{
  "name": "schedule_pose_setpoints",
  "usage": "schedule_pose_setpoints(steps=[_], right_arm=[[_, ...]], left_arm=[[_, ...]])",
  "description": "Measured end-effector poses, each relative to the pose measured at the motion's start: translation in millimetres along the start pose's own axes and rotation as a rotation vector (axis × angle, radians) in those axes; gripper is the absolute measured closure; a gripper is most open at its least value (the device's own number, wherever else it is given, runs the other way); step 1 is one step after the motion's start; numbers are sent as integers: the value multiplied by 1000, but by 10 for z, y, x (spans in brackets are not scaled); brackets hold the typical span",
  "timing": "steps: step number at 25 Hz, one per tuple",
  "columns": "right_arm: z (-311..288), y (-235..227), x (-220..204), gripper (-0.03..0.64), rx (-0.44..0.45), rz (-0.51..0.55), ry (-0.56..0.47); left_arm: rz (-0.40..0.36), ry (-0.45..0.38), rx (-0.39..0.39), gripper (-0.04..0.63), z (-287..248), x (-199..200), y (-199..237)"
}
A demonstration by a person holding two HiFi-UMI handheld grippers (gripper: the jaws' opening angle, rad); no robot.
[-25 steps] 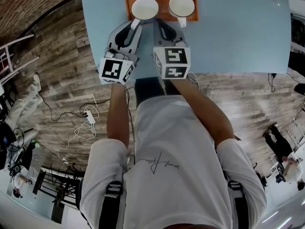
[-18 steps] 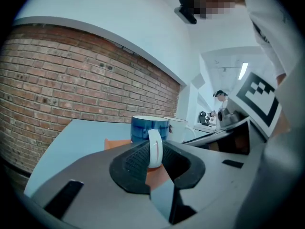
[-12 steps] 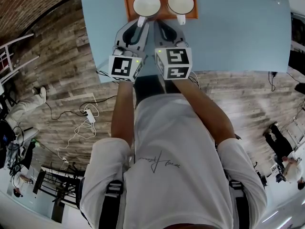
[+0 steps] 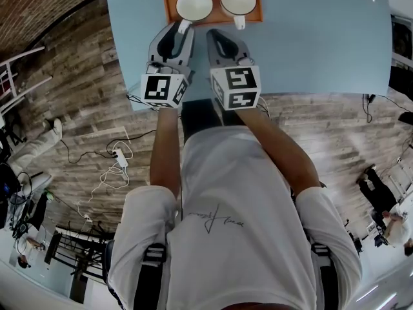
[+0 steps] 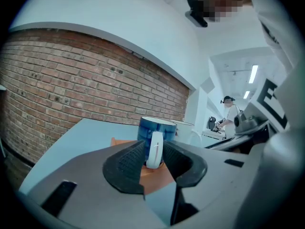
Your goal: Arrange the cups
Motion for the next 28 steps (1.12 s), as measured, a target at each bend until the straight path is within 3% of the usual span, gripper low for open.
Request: schedule_pose_setpoints(steps=[12, 28], right_arm=[[-156, -50, 143, 595, -44, 27, -20], [-300, -48, 151, 595, -50, 10, -9]], left_arm=[[-17, 5, 18, 502, 41, -10, -36], [7, 15, -33, 518, 39, -19, -137]])
Point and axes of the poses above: the fingertips, and each gripper's own axes: z backward along the fingers, y to its left, x out of its top, the point moved 4 cm from there along z, backward along the fingers, and after that the axes turned 14 degrees about -y, right-handed, at the moved point
